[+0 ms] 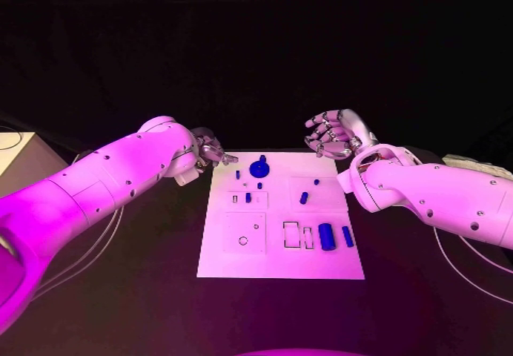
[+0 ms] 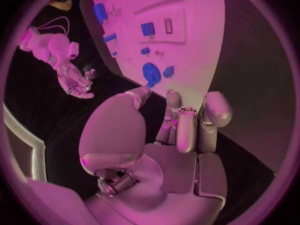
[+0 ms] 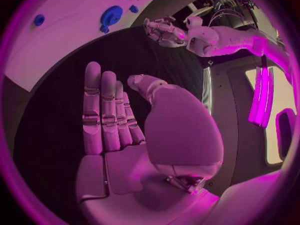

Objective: Assemble the parts on the task board

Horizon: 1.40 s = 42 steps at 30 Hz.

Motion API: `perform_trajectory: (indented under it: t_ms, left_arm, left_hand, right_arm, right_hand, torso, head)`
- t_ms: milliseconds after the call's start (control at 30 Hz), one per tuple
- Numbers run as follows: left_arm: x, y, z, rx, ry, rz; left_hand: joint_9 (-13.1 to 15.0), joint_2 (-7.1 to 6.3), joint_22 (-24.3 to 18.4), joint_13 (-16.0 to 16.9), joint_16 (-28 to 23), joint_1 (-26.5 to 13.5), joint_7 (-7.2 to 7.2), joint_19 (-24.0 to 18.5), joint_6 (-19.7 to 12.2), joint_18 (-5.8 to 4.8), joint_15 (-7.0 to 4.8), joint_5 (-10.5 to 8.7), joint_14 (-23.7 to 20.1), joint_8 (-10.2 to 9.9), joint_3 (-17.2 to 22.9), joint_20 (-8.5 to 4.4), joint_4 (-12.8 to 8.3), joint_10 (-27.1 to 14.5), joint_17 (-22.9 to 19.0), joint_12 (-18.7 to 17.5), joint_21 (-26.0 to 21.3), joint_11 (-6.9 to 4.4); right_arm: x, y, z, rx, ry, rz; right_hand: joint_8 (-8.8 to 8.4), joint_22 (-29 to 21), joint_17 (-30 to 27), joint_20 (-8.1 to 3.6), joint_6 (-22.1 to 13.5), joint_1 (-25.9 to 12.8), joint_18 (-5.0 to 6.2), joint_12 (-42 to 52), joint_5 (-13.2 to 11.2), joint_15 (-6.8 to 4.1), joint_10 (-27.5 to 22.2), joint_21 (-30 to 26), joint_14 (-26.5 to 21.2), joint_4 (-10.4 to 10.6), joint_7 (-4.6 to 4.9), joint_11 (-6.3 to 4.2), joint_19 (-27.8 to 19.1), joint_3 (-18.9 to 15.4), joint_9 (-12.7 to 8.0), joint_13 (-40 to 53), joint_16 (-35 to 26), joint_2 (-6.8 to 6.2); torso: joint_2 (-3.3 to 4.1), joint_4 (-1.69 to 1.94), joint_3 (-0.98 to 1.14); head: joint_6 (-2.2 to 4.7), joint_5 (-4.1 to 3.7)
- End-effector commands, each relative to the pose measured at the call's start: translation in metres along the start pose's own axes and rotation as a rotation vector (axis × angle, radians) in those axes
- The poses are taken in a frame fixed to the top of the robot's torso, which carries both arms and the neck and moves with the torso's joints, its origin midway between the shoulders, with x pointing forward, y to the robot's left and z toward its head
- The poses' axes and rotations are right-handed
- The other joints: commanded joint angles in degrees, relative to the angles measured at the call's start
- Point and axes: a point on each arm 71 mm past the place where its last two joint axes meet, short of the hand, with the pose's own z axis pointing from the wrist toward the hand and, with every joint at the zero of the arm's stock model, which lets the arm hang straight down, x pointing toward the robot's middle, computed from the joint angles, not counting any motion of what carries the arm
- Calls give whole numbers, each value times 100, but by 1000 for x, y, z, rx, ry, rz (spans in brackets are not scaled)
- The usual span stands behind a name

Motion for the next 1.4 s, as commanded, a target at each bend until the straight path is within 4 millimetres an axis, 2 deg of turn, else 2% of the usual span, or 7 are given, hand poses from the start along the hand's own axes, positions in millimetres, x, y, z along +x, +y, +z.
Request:
perform_trajectory:
  t_ms: [33,233,633,767,1000,1400]
  left_arm:
    - [2,-2,4,-3,-11,62]
    - [6,-2,9,-25,-4,86]
    - [12,-7,12,-34,23,88]
    - [15,-7,14,-46,45,100]
    - [20,-6,15,-58,82,113]
    - [23,-6,17,-46,63,74]
  left_hand:
    - [10,0,0,-8,33,-46,-14,42,-24,3,25,-27,163,9,-29,-8,2,35,464,12,36,-15]
    - [19,-11,80,5,95,-181,-18,90,-12,-14,24,-40,199,22,-179,-12,6,50,547,39,101,-16]
    - [46,51,201,91,162,-412,-33,148,9,-38,15,-74,233,56,-510,-19,11,123,633,120,199,-27]
    - [57,124,259,150,191,-393,-38,177,25,-50,12,-48,254,73,-528,-22,2,171,678,163,243,-32]
    - [78,239,279,175,203,-240,-48,178,45,-52,6,-6,256,105,-496,-26,-10,187,685,191,263,-41]
    - [91,324,271,155,196,-198,-47,168,51,-49,5,3,246,122,-454,-27,2,168,667,185,260,-42]
  right_arm:
    - [0,2,0,-8,3,2]
    - [-1,2,1,-9,2,1]
    - [1,4,1,-13,0,0]
    - [1,5,1,-13,1,1]
    - [2,5,1,-15,3,2]
    - [3,7,2,-18,6,3]
  right_hand:
    - [23,-9,10,-11,11,29,53,-6,45,14,31,-33,41,-27,34,6,32,1,-10,-9,-21,26]
    - [25,-11,15,-13,14,29,53,-3,70,12,34,-32,47,-30,33,4,36,-2,-13,-13,-26,28]
    - [28,-12,23,-16,19,32,54,1,104,9,39,-31,54,-35,31,2,41,-3,-16,-18,-34,33]
    - [28,-12,23,-16,19,32,54,1,104,9,39,-31,54,-35,31,2,41,-3,-16,-18,-34,33]
    - [28,-13,25,-17,20,32,54,2,112,9,40,-31,57,-38,31,1,43,-5,-18,-20,-37,31]
    - [28,-13,25,-17,20,32,54,2,112,9,40,-31,57,-38,31,1,43,-5,-18,-20,-37,31]
  torso:
    - [30,-14,-7]
    - [56,-39,-18]
    - [55,-42,-22]
    - [57,-37,-20]
    - [67,-48,-28]
    - [59,-31,-20]
  head:
    - [17,9]
    - [22,24]
    - [26,49]
    - [23,50]
    - [12,44]
    - [-22,41]
